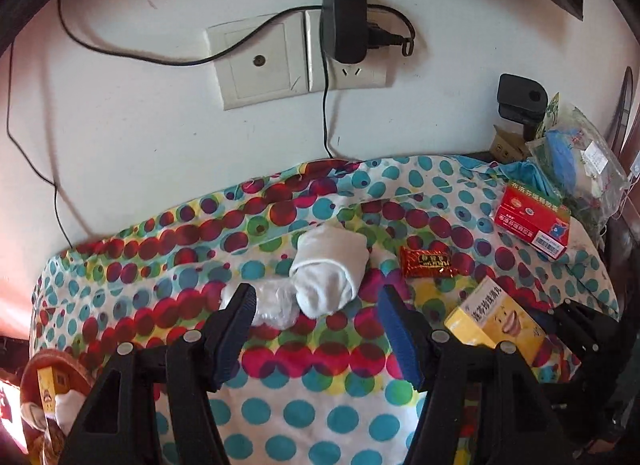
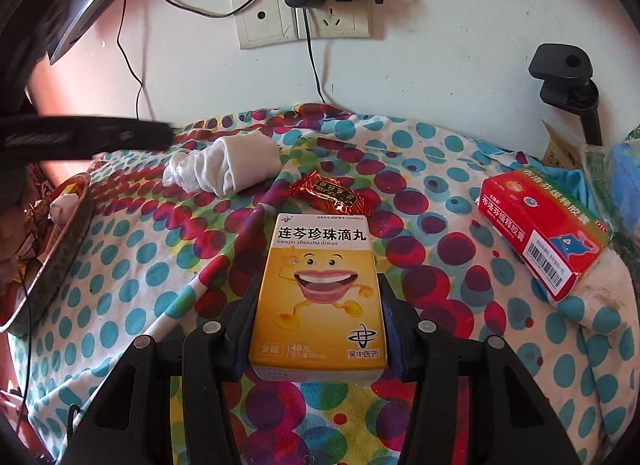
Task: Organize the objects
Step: 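Grasp the white rolled sock with the left gripper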
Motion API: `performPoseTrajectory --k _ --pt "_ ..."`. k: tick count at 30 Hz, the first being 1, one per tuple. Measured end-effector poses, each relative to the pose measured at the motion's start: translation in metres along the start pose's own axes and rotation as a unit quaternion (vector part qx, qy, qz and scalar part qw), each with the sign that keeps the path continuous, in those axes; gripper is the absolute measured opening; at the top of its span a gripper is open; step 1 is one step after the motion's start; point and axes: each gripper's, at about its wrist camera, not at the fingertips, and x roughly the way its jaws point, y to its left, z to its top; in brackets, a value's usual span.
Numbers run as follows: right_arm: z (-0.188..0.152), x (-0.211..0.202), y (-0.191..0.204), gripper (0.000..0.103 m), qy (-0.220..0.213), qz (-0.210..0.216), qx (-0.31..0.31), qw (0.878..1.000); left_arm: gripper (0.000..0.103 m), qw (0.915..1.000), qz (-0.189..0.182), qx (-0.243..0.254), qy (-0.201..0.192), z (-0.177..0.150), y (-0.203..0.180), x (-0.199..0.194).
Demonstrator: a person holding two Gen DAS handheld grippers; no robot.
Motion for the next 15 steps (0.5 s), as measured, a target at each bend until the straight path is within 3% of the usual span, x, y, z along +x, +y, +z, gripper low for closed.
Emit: performPoseTrajectory --k 3,8,15 --pt "0.0 0.004 0.001 0.048 0.007 0.01 0.004 1.0 0.065 0.9998 0.0 0.015 0.013 0.014 -0.008 0.021" --pt "-0.001 0.009 0.006 0.049 0.017 0.009 0.0 1.0 0.065 0.9985 -0.007 -0.002 0.054 0.023 -0.01 0.059" --pt "-0.001 0.02 0.009 0.049 0.043 0.005 -0.004 0.999 0.065 0.9962 0.029 -0.009 0.082 0.008 -0.017 0.102"
